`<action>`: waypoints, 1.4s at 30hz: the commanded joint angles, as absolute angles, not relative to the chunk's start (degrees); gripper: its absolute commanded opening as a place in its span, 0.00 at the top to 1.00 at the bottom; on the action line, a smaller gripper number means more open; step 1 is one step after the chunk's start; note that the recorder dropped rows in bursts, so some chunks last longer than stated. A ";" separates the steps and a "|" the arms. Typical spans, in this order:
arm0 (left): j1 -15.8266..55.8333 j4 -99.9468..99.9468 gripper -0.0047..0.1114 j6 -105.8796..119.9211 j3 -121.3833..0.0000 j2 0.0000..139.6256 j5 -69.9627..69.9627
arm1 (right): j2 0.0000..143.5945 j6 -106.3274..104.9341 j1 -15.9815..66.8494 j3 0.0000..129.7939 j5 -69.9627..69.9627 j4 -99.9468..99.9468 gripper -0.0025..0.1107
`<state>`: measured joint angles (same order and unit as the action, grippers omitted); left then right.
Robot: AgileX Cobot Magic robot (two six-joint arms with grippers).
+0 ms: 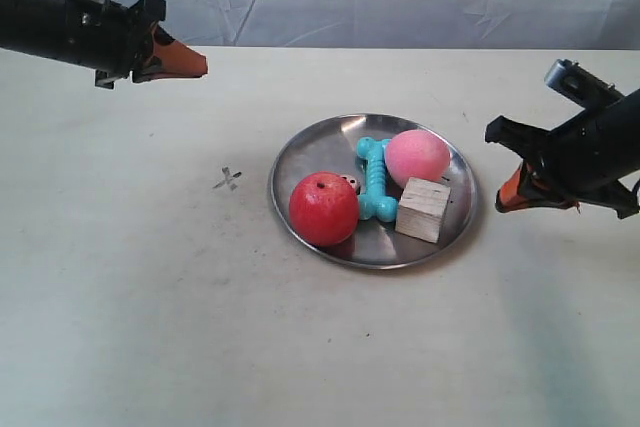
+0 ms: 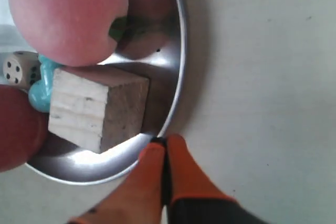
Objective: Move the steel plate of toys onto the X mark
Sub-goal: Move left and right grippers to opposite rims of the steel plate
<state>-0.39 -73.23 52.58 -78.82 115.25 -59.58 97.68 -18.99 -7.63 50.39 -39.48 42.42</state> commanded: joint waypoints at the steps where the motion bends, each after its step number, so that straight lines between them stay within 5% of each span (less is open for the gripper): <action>1: 1.27 -65.25 0.89 48.87 -84.10 118.54 -61.66 | 97.68 -25.10 -7.97 49.16 -39.16 46.09 0.82; 5: 3.87 -57.26 0.71 43.57 -88.78 121.45 -61.66 | 97.68 -25.09 -7.97 49.16 -37.84 47.23 0.59; 9: 6.30 -55.16 0.56 41.72 -92.58 124.09 -61.40 | 97.68 -25.09 -7.97 49.16 -34.79 48.48 0.56; 42: 15.16 -50.31 0.55 34.60 -98.98 138.71 -58.16 | 110.53 -35.50 -7.97 49.16 -25.71 63.54 0.56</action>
<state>14.26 -51.28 34.93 -99.11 137.22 -58.02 109.92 -34.73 -7.63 49.26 -28.33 63.50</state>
